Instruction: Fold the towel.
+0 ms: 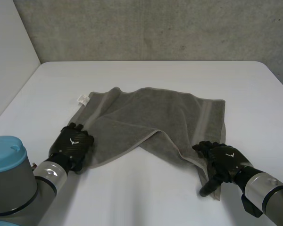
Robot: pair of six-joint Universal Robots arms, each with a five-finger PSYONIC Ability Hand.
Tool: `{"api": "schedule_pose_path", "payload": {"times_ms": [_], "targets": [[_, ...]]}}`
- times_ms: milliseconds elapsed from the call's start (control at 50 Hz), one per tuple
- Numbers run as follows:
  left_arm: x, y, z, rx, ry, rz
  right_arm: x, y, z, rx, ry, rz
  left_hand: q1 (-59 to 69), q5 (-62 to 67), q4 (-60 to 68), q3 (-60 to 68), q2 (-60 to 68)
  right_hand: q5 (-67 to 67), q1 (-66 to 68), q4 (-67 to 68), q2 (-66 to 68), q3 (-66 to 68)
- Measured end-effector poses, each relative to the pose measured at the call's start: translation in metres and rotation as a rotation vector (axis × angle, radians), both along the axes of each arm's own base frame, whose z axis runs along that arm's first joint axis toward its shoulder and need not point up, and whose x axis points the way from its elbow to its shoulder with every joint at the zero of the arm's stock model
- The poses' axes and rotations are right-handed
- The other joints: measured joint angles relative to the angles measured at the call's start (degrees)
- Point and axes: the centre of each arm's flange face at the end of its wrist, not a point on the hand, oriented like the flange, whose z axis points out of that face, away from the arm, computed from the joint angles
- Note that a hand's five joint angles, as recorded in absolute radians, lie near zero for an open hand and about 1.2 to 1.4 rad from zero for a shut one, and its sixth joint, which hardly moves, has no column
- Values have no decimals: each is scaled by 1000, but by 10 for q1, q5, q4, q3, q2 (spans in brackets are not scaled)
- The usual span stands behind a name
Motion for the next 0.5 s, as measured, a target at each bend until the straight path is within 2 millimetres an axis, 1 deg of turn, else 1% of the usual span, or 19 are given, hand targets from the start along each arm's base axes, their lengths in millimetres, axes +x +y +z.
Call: {"api": "schedule_pose_path", "payload": {"times_ms": [120, 300, 400, 500], "targets": [[2, 2, 3, -2, -14, -1, 0, 0, -1, 1, -1, 2, -35, -48, 0, 0, -37, 0, 0, 0, 0, 0], [6, 15, -4, 29, -68, -20, -1, -1, -3, -2, -2, -3, -47, -62, 0, 0, -46, 0, 0, 0, 0, 0], [8, 16, -5, 32, -74, -19, -2, -1, -4, -2, -2, -5, -47, -62, 0, 0, -46, 0, 0, 0, 0, 0], [10, 14, -5, 32, -73, -9, -1, -1, -7, 6, -1, -3, -47, -61, 0, 0, -46, 0, 0, 0, 0, 0]]}}
